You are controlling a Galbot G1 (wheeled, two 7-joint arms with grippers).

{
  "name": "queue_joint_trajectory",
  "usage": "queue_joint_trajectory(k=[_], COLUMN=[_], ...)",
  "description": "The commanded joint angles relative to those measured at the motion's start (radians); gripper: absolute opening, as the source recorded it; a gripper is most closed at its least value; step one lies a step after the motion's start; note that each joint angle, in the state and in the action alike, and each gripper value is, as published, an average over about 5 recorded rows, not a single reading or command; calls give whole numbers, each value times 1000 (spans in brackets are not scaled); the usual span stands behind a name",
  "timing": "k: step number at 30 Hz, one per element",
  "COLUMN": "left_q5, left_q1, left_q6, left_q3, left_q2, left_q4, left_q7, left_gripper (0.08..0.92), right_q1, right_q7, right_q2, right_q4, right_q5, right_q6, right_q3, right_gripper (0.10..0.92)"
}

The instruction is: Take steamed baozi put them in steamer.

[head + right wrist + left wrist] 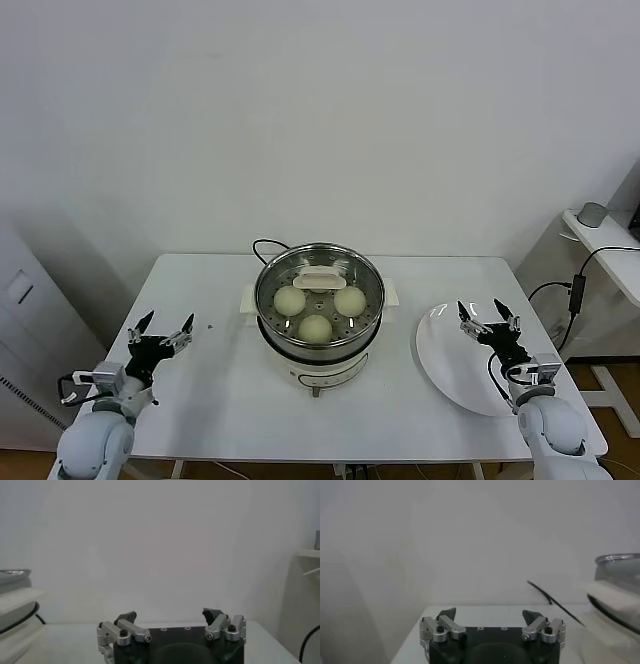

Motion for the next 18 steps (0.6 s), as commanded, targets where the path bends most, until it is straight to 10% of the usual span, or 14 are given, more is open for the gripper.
queue_joint_trajectory(k=[1, 18], left_q5=[-2, -6], left_q1=[6, 2], left_q6=[-12, -2], left_q3=[1, -10], left_q2=[-6, -7], left_q4=[8, 11], left_q7=[-1, -1], left_gripper=[823, 823], right_q1=[-4, -6], right_q7=[6, -4], right_q2=[2, 6], right_q4=[0, -9], right_q5=[-15, -18], right_q6=[-7, -8], right_q3=[8, 7], right_gripper=[823, 823])
